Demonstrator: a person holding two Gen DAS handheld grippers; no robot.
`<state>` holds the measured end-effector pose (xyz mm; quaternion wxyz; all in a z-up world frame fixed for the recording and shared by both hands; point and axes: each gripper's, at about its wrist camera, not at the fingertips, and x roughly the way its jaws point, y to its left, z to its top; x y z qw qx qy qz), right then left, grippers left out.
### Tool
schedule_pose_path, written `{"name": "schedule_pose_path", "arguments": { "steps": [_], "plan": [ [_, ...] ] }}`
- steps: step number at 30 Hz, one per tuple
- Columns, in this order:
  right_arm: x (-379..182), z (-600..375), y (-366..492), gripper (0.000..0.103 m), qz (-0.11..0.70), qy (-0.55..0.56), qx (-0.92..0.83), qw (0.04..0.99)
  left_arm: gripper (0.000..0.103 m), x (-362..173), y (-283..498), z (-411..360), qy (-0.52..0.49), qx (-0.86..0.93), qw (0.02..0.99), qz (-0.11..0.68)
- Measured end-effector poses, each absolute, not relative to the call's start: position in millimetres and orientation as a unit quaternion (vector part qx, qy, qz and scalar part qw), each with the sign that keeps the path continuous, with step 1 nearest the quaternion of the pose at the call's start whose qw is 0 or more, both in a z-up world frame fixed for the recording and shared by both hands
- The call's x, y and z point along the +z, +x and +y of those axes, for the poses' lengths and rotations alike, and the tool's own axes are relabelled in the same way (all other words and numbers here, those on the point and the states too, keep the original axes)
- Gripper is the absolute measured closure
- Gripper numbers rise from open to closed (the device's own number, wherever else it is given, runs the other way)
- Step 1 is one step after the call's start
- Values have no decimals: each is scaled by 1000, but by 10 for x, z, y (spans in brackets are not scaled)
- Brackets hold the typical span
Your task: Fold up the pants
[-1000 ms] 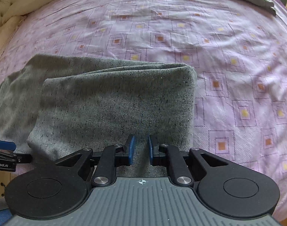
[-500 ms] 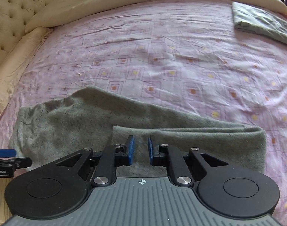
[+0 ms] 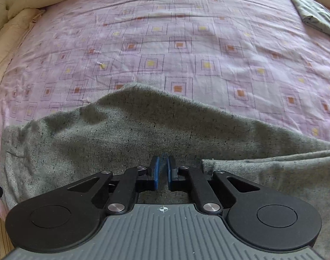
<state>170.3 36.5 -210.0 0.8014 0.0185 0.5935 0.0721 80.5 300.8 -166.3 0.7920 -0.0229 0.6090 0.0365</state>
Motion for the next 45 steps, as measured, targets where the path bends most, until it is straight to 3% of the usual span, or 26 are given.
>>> {"name": "schedule_pose_path", "arguments": {
  "steps": [15,21,25,30,37,38,39,40,41,45],
  "plan": [
    [-2186,523,1033,95,629,23,73,773,30,-1820,996,3430,-33,4,793,609],
    [-2193,567,934,95,632,37,61,772,23,-2161,1043,3551,-35,-1,767,641],
    [-2214,571,967,95,635,41,55,769,0,-2329,1011,3559,-23,-10,769,639],
    [-2226,583,965,95,637,45,50,768,0,-2453,1015,3680,-78,-24,770,633],
    [-2225,608,975,95,640,46,49,765,0,-2455,1073,3549,-64,-10,781,621],
    [-2223,616,971,95,640,48,50,765,5,-2440,1085,3548,-74,-11,780,622],
    [-2216,620,961,95,640,50,51,765,20,-2400,1080,3539,-83,-15,782,618],
    [-2209,624,952,95,639,53,52,765,48,-2341,1070,3510,-86,-33,785,613],
    [-2197,628,941,95,638,56,54,766,62,-2291,1092,3456,-92,-61,783,612],
    [-2128,601,898,95,628,68,58,773,76,-2098,1080,3376,-82,-63,790,604]
  ]
}}
